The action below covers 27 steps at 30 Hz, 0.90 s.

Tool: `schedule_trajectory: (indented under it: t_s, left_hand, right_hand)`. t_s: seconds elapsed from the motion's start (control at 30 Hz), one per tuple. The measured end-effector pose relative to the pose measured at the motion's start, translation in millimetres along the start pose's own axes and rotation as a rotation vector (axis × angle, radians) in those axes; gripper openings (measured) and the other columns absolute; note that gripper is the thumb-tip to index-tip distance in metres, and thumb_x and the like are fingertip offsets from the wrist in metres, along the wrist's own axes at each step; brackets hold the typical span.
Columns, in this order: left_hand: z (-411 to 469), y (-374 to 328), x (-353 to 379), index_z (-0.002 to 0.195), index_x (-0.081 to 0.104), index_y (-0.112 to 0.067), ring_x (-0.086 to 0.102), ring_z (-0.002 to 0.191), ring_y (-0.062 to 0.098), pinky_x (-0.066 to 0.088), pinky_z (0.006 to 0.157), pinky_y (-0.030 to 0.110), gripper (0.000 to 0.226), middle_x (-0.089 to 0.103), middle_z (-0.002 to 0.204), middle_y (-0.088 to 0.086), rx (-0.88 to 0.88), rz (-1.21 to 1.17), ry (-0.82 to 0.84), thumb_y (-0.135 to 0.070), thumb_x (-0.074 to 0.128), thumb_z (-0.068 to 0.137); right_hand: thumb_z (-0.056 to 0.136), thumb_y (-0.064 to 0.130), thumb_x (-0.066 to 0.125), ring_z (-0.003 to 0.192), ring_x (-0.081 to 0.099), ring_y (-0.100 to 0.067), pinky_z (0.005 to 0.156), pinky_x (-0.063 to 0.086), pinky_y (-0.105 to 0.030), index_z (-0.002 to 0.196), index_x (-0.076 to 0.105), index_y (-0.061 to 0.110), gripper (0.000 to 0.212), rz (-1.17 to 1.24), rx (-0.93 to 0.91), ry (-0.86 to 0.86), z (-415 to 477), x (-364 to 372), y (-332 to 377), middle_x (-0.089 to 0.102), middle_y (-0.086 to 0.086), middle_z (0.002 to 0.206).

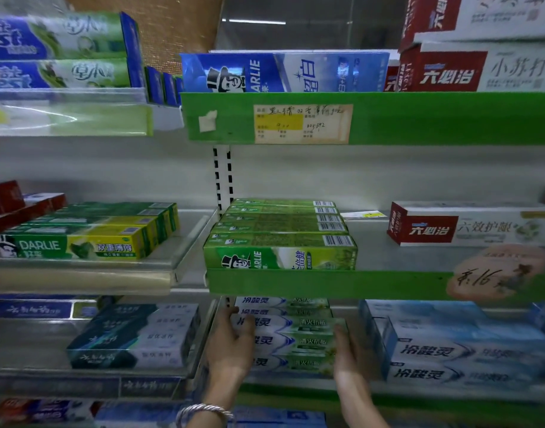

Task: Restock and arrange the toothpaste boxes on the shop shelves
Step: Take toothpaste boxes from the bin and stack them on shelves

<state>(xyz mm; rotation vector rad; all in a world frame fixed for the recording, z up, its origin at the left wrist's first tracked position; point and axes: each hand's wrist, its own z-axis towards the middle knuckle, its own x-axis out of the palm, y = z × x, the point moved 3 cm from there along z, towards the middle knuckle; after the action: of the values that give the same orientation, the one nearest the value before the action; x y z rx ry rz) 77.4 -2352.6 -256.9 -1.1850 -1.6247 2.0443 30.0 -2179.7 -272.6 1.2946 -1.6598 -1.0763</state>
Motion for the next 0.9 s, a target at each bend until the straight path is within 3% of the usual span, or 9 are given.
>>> schedule_trajectory:
  t_s: [0.1,0.23,0.3,0.37,0.4,0.53,0.77,0.83,0.9]
  left_hand:
    - [0.5,-0.3,-1.9,0.132,0.044,-0.027,0.054,0.087,0.012,0.045,0.1,0.043,0.043,0.058,0.131,0.001,0.023,-0.022,0.033,-0.042,0.053,0.093]
    - [4.9,4.0,-7.8,0.134,0.048,-0.018,0.053,0.115,0.022,0.04,0.106,0.046,0.046,0.053,0.138,0.007,-0.036,-0.271,0.04,-0.033,0.058,0.092]
    - [8.5,9.5,-7.9,0.138,0.046,-0.019,0.049,0.125,0.027,0.035,0.108,0.049,0.059,0.052,0.139,0.006,-0.093,-0.38,0.079,-0.048,0.057,0.088]
    - [9.0,12.8,-5.1,0.137,0.048,-0.027,0.049,0.126,0.026,0.032,0.109,0.051,0.08,0.052,0.14,0.001,-0.14,-0.48,0.174,-0.075,0.052,0.074]
    - [9.2,13.7,-4.4,0.137,0.048,-0.028,0.046,0.129,0.026,0.03,0.111,0.051,0.084,0.049,0.143,0.0,-0.16,-0.52,0.222,-0.08,0.048,0.072]
    - [8.2,10.0,-3.5,0.139,0.045,-0.022,0.036,0.137,0.027,0.025,0.113,0.049,0.064,0.04,0.149,0.005,-0.216,-0.559,0.272,-0.06,0.04,0.088]
    - [5.6,9.0,-5.3,0.136,0.048,-0.019,0.04,0.133,0.028,0.03,0.11,0.046,0.055,0.044,0.145,0.006,-0.255,-0.516,0.273,-0.052,0.036,0.094]
    - [8.0,13.6,-1.7,0.132,0.053,-0.021,0.045,0.129,0.028,0.031,0.111,0.05,0.068,0.049,0.142,0.005,-0.226,-0.513,0.281,-0.064,0.036,0.082]
    - [19.8,34.7,8.3,0.127,0.058,-0.023,0.051,0.124,0.029,0.036,0.107,0.054,0.079,0.057,0.135,0.006,-0.232,-0.521,0.256,-0.073,0.038,0.069]
  right_hand:
    - [0.089,0.041,0.055,0.072,0.054,-0.027,0.073,0.044,-0.039,0.11,0.058,-0.001,0.048,-0.005,-0.016,-0.006,3.1,-2.4,2.0,0.056,-0.012,0.078]
    - [0.093,0.033,0.054,0.08,0.055,-0.029,0.081,0.046,-0.041,0.107,0.06,0.0,0.036,-0.036,-0.038,-0.002,6.8,-4.7,4.1,0.058,-0.011,0.079]
    - [0.096,0.028,0.049,0.07,0.054,-0.027,0.063,0.053,-0.031,0.093,0.061,0.005,0.027,-0.011,-0.075,0.018,5.9,-5.0,7.8,0.057,-0.01,0.074]
    - [0.099,0.027,0.042,0.066,0.053,-0.023,0.045,0.049,-0.023,0.085,0.057,0.012,0.026,0.001,-0.089,0.054,3.7,-4.7,11.1,0.056,-0.01,0.075]
    - [0.1,0.027,0.039,0.068,0.052,-0.022,0.047,0.049,-0.027,0.089,0.056,0.011,0.027,0.001,-0.104,0.083,2.7,-3.5,11.7,0.055,-0.01,0.077]
    - [0.101,0.025,0.037,0.07,0.049,-0.022,0.067,0.04,-0.033,0.103,0.054,0.007,0.025,-0.003,-0.097,0.086,2.3,-0.6,7.5,0.053,-0.009,0.078]
    - [0.1,0.025,0.033,0.088,0.049,-0.024,0.088,0.036,-0.039,0.088,0.052,0.013,0.026,-0.028,-0.06,0.127,-0.8,-2.4,5.9,0.051,-0.008,0.083]
    - [0.101,0.026,0.032,0.086,0.05,-0.025,0.088,0.039,-0.041,0.089,0.052,0.014,0.026,-0.044,-0.067,0.145,-4.1,-3.1,8.1,0.051,-0.008,0.084]
    - [0.101,0.025,0.034,0.077,0.051,-0.023,0.077,0.042,-0.038,0.084,0.051,0.019,0.025,-0.051,-0.079,0.148,-7.3,-5.3,12.3,0.053,-0.009,0.082]
